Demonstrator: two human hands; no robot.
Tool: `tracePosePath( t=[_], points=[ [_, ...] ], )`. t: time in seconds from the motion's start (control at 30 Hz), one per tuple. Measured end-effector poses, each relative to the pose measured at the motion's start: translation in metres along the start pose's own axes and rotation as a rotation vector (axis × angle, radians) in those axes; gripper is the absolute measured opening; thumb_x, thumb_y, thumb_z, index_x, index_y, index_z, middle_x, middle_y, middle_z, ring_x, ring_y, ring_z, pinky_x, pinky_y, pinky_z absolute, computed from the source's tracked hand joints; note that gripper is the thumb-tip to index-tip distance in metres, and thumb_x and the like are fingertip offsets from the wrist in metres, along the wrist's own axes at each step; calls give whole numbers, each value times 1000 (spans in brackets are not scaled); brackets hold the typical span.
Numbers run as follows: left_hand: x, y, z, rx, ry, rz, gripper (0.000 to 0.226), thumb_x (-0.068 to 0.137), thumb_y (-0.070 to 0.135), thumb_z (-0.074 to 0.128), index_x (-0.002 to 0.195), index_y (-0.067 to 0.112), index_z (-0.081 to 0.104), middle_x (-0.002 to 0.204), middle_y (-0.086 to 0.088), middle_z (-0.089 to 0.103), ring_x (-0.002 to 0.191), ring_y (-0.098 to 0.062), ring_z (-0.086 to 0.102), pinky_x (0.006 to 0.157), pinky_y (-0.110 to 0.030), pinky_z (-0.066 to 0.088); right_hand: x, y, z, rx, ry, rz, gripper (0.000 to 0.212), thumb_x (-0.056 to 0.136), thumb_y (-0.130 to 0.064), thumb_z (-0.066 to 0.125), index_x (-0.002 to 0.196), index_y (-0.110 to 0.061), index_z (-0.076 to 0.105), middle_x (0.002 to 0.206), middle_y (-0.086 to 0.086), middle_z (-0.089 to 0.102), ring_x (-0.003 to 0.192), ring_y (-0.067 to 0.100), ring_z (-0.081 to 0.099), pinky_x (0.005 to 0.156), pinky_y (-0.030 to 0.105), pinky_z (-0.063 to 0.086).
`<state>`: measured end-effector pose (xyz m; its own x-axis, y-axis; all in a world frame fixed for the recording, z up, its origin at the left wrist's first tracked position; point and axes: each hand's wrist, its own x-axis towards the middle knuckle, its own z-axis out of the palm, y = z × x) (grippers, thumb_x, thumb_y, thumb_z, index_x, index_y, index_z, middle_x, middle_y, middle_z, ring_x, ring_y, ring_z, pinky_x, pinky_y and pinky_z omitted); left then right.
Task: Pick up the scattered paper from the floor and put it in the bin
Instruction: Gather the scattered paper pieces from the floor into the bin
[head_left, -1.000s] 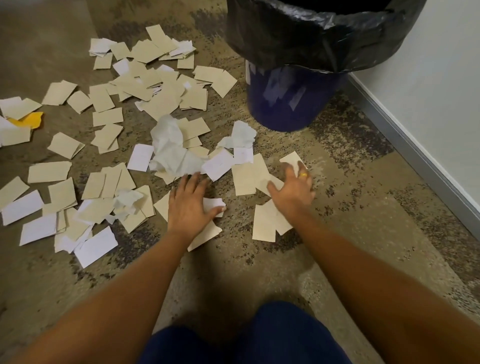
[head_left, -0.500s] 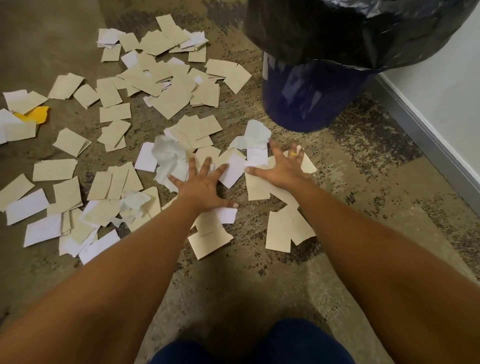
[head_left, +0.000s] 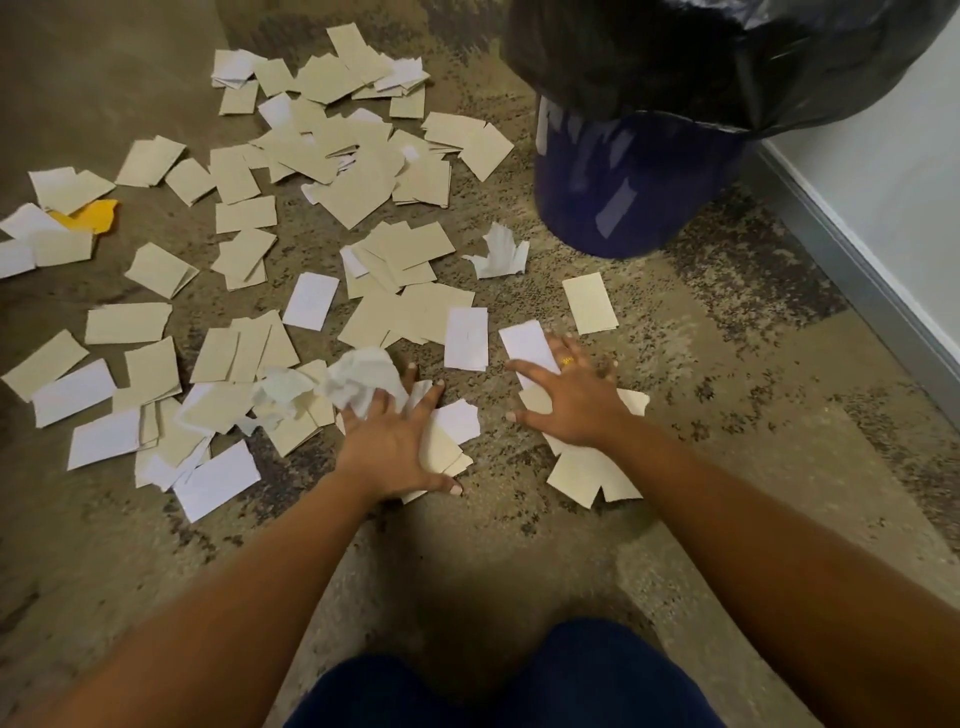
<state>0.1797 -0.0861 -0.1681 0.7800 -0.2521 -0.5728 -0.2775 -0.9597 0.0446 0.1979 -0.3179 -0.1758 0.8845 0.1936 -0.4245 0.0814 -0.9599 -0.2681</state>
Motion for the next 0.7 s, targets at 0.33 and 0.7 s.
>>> tracePosePath(
  t=[0.33, 0.7],
  points=[
    [-24, 15, 0, 0, 49, 34, 78, 92, 50, 42, 150, 14, 5, 146, -21, 31, 136, -37, 24, 110, -48, 31, -62, 13, 13, -122, -200, 180, 121, 53, -78, 66, 140, -52, -13, 153, 4, -28, 140, 37, -22, 97, 78, 9],
    [-21, 20, -6, 105, 87, 13, 55, 96, -3, 33, 147, 9, 20, 150, -21, 30, 130, -41, 37, 101, -46, 41, -68, 24, 16, 76, -105, 195, 66, 91, -27, 59, 142, -47, 23, 159, 2, -4, 144, 35, -7, 108, 65, 21]
  ],
)
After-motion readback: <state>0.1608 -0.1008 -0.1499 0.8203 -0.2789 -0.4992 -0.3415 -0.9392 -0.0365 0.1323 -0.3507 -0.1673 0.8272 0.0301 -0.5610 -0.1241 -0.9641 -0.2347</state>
